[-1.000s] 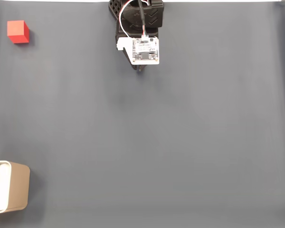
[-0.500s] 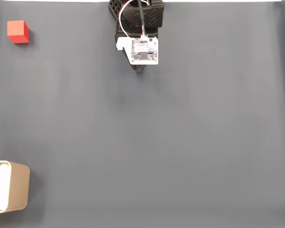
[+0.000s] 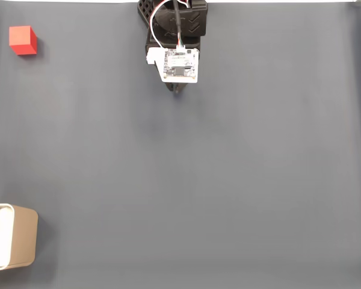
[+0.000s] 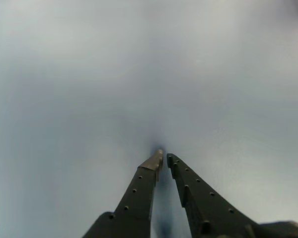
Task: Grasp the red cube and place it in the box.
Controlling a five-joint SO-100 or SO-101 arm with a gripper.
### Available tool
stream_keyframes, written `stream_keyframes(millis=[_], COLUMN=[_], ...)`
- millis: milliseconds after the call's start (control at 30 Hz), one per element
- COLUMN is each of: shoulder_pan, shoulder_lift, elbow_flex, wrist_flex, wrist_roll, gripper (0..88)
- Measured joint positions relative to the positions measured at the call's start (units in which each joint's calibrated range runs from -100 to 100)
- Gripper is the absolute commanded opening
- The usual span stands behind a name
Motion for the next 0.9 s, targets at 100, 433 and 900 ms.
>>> stream_keyframes(millis=[100, 433, 900], shoulder_pan=[0.00, 0.00, 0.00], shoulder_lift=[0.00, 0.26, 6.60], elbow_flex=[0.00, -1.45, -11.84], wrist_flex=[-2.39, -8.67, -14.00], wrist_roll=[0.00, 0.00, 0.00], gripper=[0.0, 0.0, 0.0])
